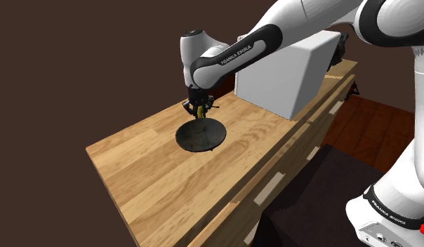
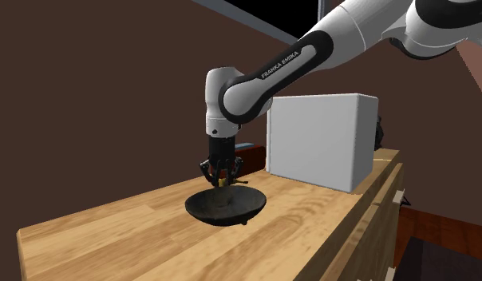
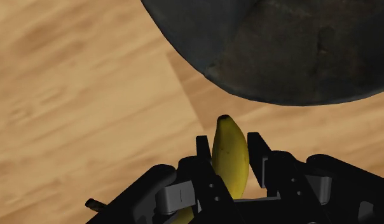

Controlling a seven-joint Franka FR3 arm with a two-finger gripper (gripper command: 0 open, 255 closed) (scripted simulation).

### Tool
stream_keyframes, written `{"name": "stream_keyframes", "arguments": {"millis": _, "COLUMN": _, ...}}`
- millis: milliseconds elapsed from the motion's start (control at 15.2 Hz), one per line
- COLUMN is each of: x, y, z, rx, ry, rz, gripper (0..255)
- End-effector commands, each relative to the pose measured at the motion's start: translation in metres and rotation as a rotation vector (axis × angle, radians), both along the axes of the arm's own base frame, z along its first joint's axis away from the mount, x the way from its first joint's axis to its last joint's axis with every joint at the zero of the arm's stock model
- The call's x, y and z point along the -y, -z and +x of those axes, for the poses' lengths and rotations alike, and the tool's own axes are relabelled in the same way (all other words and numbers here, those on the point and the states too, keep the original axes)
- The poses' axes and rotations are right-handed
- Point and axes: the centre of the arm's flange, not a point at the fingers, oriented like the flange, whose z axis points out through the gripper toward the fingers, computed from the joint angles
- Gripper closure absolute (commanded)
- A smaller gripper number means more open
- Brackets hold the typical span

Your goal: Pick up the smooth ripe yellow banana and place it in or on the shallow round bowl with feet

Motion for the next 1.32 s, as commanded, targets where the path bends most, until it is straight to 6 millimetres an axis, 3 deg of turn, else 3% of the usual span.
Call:
{"name": "stream_keyframes", "arguments": {"millis": 0, "x": 0.0, "y": 0.0, "z": 0.0, "rx": 0.0, "ry": 0.0, "rz": 0.0, "gripper": 255}}
{"name": "stream_keyframes", "arguments": {"millis": 198, "x": 0.0, "y": 0.0, "z": 0.0, "rx": 0.0, "ry": 0.0, "rz": 0.0, "gripper": 255}}
{"name": "stream_keyframes", "arguments": {"millis": 1254, "x": 0.0, "y": -0.084, "z": 0.0, "rx": 0.0, "ry": 0.0, "rz": 0.0, "gripper": 255}}
